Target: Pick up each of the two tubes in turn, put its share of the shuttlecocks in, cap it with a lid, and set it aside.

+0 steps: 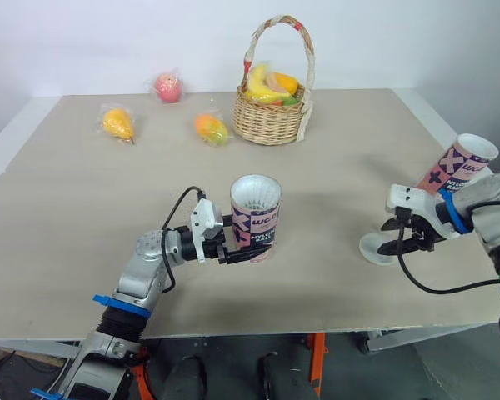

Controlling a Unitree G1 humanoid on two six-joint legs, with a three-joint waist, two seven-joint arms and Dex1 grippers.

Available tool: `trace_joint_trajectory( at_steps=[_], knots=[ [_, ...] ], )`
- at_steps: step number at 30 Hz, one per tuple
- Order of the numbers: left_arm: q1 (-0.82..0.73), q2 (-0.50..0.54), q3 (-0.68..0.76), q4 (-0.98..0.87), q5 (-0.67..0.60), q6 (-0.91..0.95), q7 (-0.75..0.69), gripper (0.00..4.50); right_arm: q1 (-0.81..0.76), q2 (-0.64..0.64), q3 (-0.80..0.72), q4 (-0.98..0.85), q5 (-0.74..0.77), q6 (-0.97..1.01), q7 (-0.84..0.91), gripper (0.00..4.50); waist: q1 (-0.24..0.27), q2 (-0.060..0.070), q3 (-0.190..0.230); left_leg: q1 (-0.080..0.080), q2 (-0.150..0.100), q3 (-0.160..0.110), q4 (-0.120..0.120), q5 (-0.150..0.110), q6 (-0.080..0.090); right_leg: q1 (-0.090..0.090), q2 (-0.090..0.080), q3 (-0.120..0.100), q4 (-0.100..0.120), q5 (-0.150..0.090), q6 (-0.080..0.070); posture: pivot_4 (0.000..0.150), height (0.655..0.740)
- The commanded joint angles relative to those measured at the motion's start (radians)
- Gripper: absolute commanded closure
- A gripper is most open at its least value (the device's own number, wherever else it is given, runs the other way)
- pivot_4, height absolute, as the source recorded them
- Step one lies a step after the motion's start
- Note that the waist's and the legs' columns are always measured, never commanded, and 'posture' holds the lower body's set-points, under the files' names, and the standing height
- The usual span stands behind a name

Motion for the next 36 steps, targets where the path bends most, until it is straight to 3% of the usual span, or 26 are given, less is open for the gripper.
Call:
trace_joint_trajectory(
  at_steps=[1, 4, 6, 8, 11, 15, 24, 31, 36],
  knots=[
    [0.007, -0.013, -0.012, 0.026, 0.019, -0.049, -0.003, 1.2, -0.023, 0.007, 0.006, 0.048, -0.045, -0.017, 0.003, 1.14, 0.0, 0.0, 0.0, 0.0, 0.0, 0.0, 0.0, 0.0, 0.0, 0.0, 0.0, 0.0, 0.0, 0.0, 0.0, 0.15, 0.74],
    [0.02, -0.024, -0.013, 0.03, 0.009, -0.033, -0.001, 1.2, -0.023, 0.014, 0.006, 0.052, -0.051, -0.025, 0.021, 1.85, 0.0, 0.0, 0.0, 0.0, -0.001, 0.0, 0.0, 0.0, 0.0, 0.001, 0.0, 0.0, 0.0, 0.0, 0.0, 0.15, 0.74],
    [0.026, -0.026, -0.014, 0.029, 0.006, -0.031, -0.002, 1.2, -0.021, 0.014, 0.008, 0.042, -0.059, -0.038, 0.034, 2.62, 0.0, 0.0, 0.0, 0.0, -0.001, 0.0, 0.0, 0.0, 0.0, 0.001, 0.0, 0.0, 0.0, 0.0, 0.0, 0.15, 0.74],
    [0.028, -0.025, -0.015, 0.047, 0.016, -0.046, -0.004, 1.2, -0.018, 0.014, 0.006, 0.023, -0.059, -0.043, 0.049, 3.67, 0.0, 0.0, 0.0, 0.0, -0.001, 0.0, 0.001, 0.0, 0.0, 0.001, 0.0, 0.0, 0.0, 0.0, 0.002, 0.15, 0.74],
    [0.031, -0.025, -0.012, 0.064, 0.02, -0.057, -0.003, 1.2, -0.013, 0.011, 0.001, -0.018, -0.057, -0.051, 0.065, 4.43, 0.0, 0.0, 0.0, 0.002, -0.001, 0.0, 0.001, 0.0, 0.0, 0.002, 0.0, 0.0, 0.0, 0.0, 0.003, 0.15, 0.74],
    [0.037, -0.02, -0.012, 0.082, 0.024, -0.077, -0.007, 1.2, -0.029, 0.015, -0.018, -0.1, -0.044, -0.033, 0.077, 4.43, -0.001, 0.0, 0.0, 0.002, 0.0, 0.0, 0.0, 0.0, 0.0, 0.002, 0.0, 0.0, 0.0, 0.0, 0.002, 0.15, 0.74],
    [0.039, -0.005, -0.034, 0.16, 0.065, -0.158, -0.041, 1.2, -0.196, 0.05, -0.073, -0.526, 0.28, 0.268, 0.151, 4.43, -0.003, 0.002, -0.001, 0.002, 0.0, -0.001, -0.001, 0.0, 0.0, 0.0, 0.001, 0.001, 0.0, 0.0, 0.002, 0.15, 0.74],
    [0.013, -0.007, -0.038, 0.211, 0.071, -0.196, -0.057, 1.2, -0.377, 0.132, 0.01, -0.624, 0.367, 0.333, 0.151, 4.43, 0.0, 0.002, -0.001, 0.001, 0.0, -0.002, -0.001, 0.0, 0.0, 0.001, 0.001, -0.001, 0.0, -0.002, 0.003, 0.15, 0.74],
    [-0.001, -0.004, -0.038, 0.235, 0.073, -0.208, -0.064, 1.2, -0.477, 0.252, 0.099, -0.589, 0.291, 0.301, 0.12, 4.43, -0.001, 0.003, -0.002, 0.002, 0.001, -0.001, 0.0, 0.0, 0.0, 0.0, 0.001, -0.002, 0.0, -0.001, 0.002, 0.15, 0.74]
  ],
)
